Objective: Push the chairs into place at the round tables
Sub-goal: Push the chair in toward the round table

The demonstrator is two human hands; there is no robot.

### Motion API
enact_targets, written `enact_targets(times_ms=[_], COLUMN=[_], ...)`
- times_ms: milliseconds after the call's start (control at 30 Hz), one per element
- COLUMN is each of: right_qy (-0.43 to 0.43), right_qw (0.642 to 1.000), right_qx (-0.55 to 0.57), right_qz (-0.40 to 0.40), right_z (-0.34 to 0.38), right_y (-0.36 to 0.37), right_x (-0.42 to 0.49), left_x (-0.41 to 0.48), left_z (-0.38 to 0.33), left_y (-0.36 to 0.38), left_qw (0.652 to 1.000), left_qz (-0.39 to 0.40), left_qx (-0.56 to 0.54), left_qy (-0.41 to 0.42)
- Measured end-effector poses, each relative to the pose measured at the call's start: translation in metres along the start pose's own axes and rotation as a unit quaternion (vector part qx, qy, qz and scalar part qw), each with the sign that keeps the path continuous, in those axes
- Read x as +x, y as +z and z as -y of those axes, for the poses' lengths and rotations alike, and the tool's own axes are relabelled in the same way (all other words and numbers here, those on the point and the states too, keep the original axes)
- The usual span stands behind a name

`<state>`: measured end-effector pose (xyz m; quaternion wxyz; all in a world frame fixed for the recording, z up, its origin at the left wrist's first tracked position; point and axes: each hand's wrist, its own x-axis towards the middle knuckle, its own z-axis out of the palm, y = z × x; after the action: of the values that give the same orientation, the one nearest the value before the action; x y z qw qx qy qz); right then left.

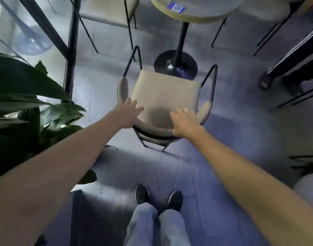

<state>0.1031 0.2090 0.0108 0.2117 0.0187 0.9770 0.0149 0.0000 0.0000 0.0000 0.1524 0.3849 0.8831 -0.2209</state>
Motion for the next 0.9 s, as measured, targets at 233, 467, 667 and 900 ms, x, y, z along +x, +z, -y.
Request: enact_targets(times_ms=[233,467,667,900], right_qy=[-0.021,-0.026,-0.024,-0.007], right_qw=[0.997,0.997,0.996,0.996], right_qx=[-0.056,-0.055,-0.053,-0.060], right_qz=[0.045,0.046,0.068,0.058], right_z=[0.011,0.006,0.001,-0.013], right_y=[0.043,0.066,0.062,0.058], right_x=[0.013,0.027,0.037,0.045], left_x=[0.014,0.029,0.032,0.046], left_z=[-0.005,-0.015,-0.013,-0.015], left_y=[0.027,0.044,0.046,0.037], left_qw=[0.996,0.998,0.998,0.997], left_qz=[0.021,0.017,0.011,0.004], left_qx=[0.085,0.046,0.055,0.063], left_qy=[0.005,0.025,0.038,0.045])
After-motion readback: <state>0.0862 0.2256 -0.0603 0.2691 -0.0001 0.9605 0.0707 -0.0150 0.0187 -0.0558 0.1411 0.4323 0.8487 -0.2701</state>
